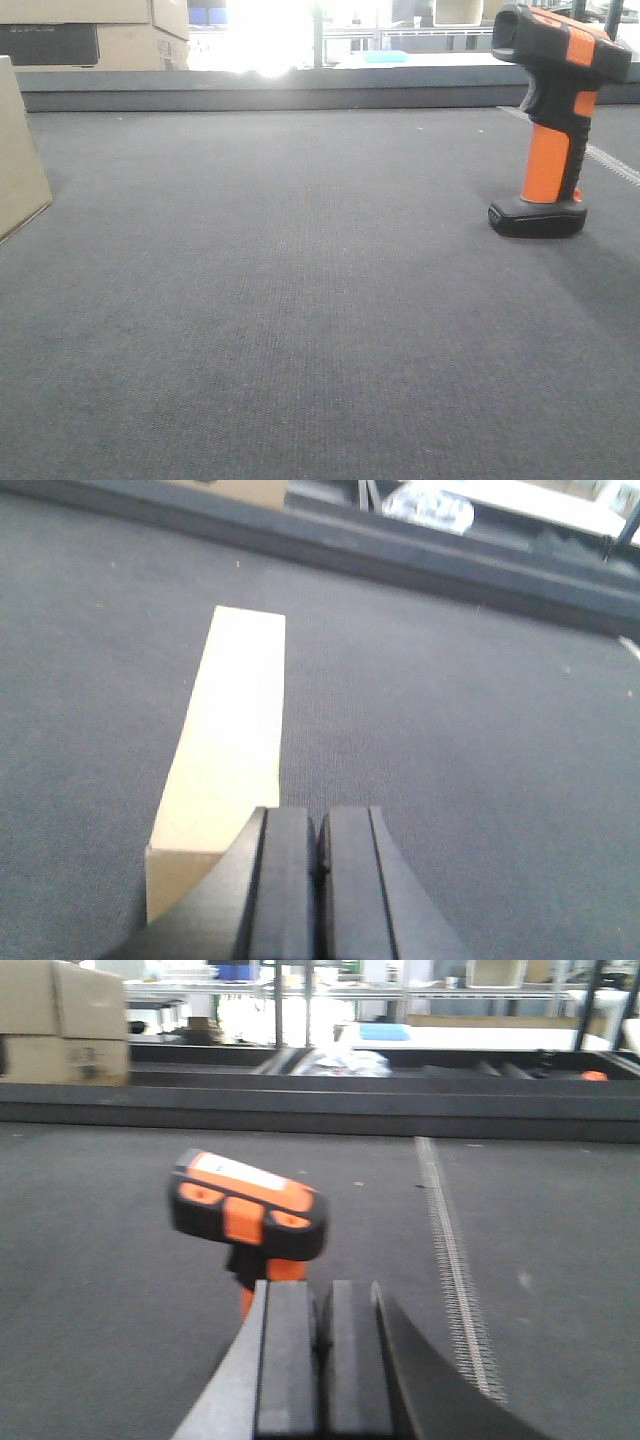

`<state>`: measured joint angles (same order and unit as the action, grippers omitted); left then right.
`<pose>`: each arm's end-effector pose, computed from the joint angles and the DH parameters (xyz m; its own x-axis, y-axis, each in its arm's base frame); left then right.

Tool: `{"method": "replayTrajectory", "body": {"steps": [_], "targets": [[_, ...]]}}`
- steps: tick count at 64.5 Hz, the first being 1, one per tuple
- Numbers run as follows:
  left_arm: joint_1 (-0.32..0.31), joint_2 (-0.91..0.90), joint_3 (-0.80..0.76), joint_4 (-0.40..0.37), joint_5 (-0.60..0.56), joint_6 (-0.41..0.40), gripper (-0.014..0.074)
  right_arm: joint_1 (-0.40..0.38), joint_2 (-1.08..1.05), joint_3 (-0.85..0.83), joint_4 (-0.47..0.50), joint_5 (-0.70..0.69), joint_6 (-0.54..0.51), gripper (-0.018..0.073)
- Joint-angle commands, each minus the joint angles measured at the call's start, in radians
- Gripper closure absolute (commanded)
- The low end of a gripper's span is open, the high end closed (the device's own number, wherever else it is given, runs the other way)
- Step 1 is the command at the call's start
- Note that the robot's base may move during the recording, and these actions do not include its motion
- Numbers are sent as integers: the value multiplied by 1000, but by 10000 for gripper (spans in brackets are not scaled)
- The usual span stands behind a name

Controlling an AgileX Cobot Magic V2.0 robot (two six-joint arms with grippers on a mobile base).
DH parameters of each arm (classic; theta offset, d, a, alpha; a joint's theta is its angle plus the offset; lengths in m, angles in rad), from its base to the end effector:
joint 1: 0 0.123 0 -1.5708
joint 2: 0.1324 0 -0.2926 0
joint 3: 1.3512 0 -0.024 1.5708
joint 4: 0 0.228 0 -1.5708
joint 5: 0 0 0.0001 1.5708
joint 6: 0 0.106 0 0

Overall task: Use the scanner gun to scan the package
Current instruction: 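Open the left gripper and raise it off the box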

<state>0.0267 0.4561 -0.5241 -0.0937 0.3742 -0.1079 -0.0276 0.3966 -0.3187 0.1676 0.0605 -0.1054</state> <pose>0.0817 -0.0015 0.3214 -0.2129 -0.1996 -0.9565 -0.0353 0.9799 -0.1966 0.0810 -0.0012 0.2914 -0.0491 0.0632 -0.9968 0.0206 0.9978 0.0623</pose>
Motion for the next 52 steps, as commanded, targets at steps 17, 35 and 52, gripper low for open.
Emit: {"method": "replayTrajectory", "body": {"steps": [17, 35, 52], "targets": [[1, -275, 161, 45, -95, -8, 701, -85, -178, -10, -11, 140, -10, 720], [1, -415, 173, 123, -100, -8, 469, -85, -303, -10, -11, 179, -10, 720], [1, -426, 173, 108, -101, -8, 559, -85, -325, -10, 4, 179, -10, 721]]}}
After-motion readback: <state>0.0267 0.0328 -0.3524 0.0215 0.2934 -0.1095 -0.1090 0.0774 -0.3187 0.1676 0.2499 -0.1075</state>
